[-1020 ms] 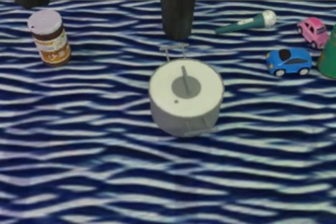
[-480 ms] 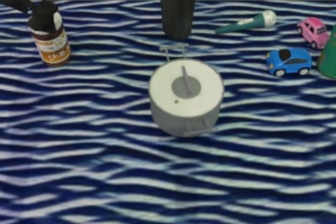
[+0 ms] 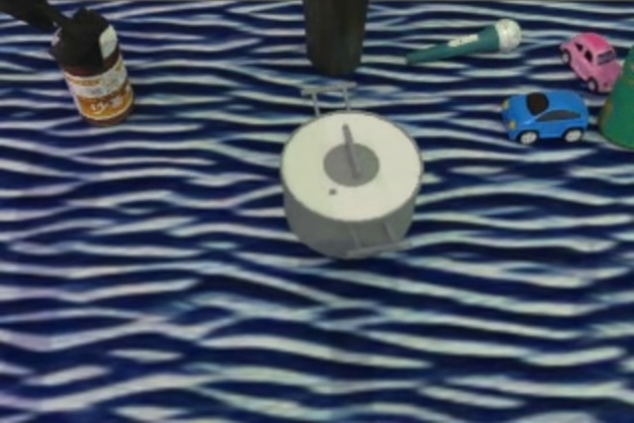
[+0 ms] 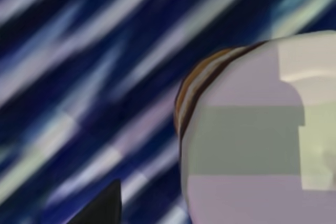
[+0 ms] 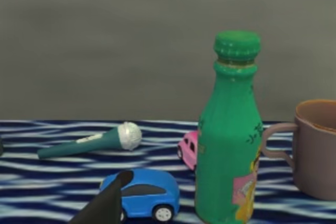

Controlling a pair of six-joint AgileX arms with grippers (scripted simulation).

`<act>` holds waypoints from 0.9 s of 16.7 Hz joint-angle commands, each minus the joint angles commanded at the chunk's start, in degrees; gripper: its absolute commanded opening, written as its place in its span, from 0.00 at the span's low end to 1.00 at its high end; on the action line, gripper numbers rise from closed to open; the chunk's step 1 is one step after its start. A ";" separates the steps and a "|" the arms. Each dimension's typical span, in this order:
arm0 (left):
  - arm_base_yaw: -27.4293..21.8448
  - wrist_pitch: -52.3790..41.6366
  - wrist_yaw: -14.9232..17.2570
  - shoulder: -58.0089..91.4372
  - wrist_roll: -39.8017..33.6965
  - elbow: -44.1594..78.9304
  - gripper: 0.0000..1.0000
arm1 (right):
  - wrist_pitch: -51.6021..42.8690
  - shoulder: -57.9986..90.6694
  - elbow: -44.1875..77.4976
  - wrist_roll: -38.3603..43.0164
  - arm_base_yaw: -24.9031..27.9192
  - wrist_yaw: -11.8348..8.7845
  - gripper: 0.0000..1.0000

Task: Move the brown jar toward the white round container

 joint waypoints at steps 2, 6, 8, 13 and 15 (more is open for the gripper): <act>0.00 0.94 -0.05 0.15 -0.17 -0.65 1.00 | 0.00 0.00 0.00 0.00 0.00 0.00 1.00; -0.50 6.39 -0.17 1.29 -0.79 -4.76 1.00 | 0.00 0.00 0.00 0.00 0.00 0.00 1.00; -0.74 8.66 -0.21 1.79 -1.02 -6.50 1.00 | 0.00 0.00 0.00 0.00 0.00 0.00 1.00; -0.80 9.24 -0.22 1.92 -1.08 -6.93 0.92 | 0.00 0.00 0.00 0.00 0.00 0.00 1.00; -0.80 9.24 -0.22 1.92 -1.08 -6.93 0.77 | 0.00 0.00 0.00 0.00 0.00 0.00 1.00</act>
